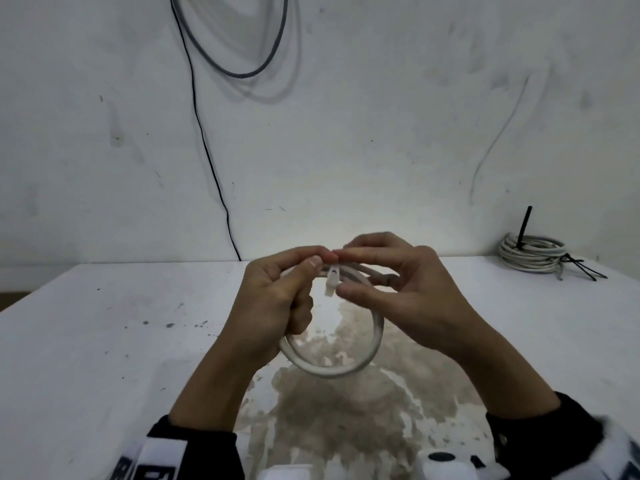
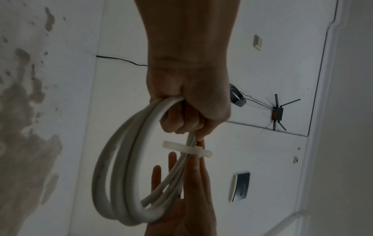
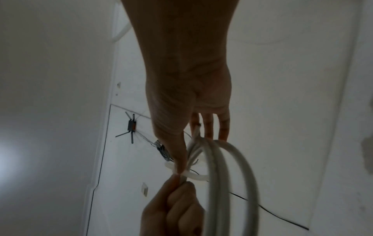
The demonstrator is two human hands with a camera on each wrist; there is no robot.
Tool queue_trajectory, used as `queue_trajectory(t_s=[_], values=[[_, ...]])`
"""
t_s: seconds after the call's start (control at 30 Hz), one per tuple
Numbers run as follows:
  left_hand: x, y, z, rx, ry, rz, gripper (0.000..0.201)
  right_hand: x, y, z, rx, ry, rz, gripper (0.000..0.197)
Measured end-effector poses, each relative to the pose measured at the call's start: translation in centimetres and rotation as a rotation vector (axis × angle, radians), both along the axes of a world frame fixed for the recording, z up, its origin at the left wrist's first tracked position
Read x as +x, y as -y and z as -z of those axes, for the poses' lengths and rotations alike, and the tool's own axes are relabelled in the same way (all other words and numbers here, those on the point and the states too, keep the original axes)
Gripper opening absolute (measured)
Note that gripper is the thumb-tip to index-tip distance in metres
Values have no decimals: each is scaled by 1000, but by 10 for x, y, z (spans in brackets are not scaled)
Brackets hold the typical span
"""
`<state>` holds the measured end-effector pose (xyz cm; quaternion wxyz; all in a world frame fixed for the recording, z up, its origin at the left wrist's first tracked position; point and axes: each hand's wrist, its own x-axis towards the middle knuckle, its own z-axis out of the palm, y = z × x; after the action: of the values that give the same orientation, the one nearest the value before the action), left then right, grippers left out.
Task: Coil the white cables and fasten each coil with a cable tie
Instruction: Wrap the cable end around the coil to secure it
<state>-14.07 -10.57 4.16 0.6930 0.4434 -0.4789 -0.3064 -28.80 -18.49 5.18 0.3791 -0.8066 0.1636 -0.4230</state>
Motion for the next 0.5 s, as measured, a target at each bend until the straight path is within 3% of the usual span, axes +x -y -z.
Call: queue_trajectory(t_s=[0.1,0.23,0.37,0.5], values=[[-1,-2,-4,11,-39,53,25,3,-6,0,-237,10,95,39],[-4,-3,-5,22,63,15,28,6,-15,-3,-232,110,155,26],[-10,-6,-8,54,266,-29,24,4,-20,-9,25,193,129,17],[-9,-8,-9,58,277,-6,23,-1,-19,-15,478,149,-41,16]])
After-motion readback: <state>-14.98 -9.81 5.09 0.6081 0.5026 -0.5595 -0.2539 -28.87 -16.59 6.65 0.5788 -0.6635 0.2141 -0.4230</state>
